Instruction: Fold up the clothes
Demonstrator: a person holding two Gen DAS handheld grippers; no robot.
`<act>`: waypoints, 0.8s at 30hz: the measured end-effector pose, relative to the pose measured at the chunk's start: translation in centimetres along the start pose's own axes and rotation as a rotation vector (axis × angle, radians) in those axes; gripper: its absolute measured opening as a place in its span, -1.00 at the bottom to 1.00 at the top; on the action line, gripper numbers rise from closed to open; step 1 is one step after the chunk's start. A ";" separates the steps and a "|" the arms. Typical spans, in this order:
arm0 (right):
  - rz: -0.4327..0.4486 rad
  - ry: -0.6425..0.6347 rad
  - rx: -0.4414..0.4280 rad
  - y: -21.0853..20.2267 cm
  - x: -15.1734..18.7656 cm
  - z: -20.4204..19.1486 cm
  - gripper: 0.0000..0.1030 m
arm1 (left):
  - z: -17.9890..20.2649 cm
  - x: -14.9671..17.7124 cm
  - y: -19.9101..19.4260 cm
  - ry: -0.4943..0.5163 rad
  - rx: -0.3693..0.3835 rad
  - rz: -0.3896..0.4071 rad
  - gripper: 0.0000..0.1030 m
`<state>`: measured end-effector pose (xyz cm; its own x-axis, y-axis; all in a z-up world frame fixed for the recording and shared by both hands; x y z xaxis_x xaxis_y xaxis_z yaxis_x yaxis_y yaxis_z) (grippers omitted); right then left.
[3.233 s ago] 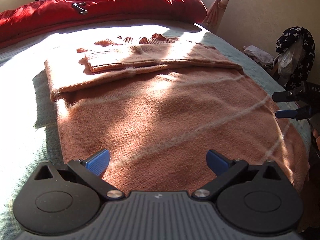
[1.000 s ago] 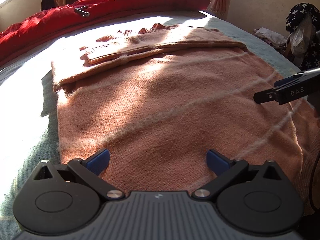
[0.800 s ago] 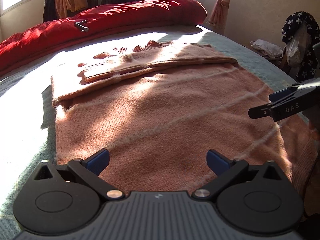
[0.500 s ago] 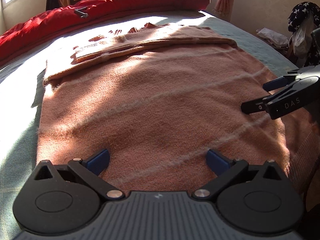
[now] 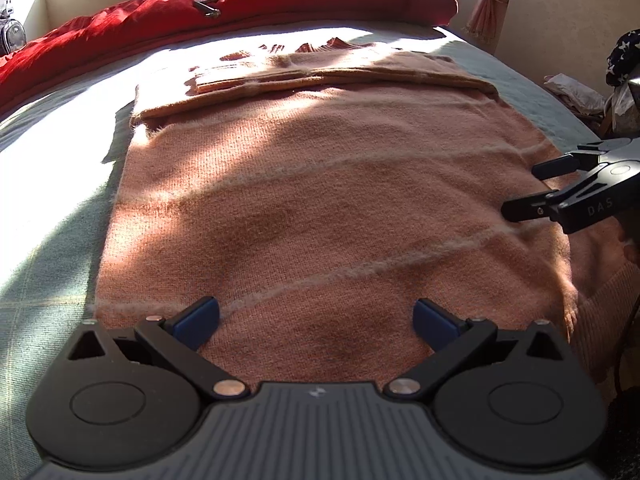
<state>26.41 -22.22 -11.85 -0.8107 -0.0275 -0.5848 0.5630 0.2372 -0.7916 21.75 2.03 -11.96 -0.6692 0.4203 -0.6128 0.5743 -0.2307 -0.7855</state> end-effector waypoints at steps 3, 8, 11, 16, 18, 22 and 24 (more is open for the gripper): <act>0.003 -0.014 -0.008 0.0 0.0 0.0 1.00 | -0.1 0.6 -0.4 -0.020 0.000 0.012 0.99; 0.013 -0.012 0.004 0.0 0.3 -0.1 1.00 | -0.2 1.0 -0.6 -0.041 -0.001 0.023 0.99; 0.012 0.011 0.025 -0.2 0.5 -0.1 1.00 | -0.2 1.5 -1.0 -0.032 0.008 0.031 0.99; 0.035 0.000 0.056 -1.1 1.6 -0.3 1.00 | 0.0 2.6 -1.7 0.041 0.026 0.057 0.99; 0.048 0.011 0.063 -1.4 2.0 -0.2 1.00 | 0.0 2.8 -2.1 0.050 0.028 0.061 0.99; 0.071 0.022 0.080 -2.3 2.3 -0.3 1.00 | -0.3 2.6 -3.1 0.049 0.046 0.097 0.99; 0.081 0.015 0.069 -2.9 2.3 -0.4 1.00 | -0.6 2.5 -3.3 0.044 0.061 0.105 0.99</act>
<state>22.84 -22.56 -10.83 -0.7644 0.0036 -0.6448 0.6358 0.1703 -0.7528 18.48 4.39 -10.78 -0.5850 0.4288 -0.6884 0.6092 -0.3280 -0.7220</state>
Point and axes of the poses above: each gripper's, at about its wrist camera, not at the fingertips, and y roughly the way its jaws point, z to its right, x to its underside, the point moved 4 cm from there along y, roughly the way its jaws point, and after that the axes turned 12 degrees about y, right-handed, at the moved point
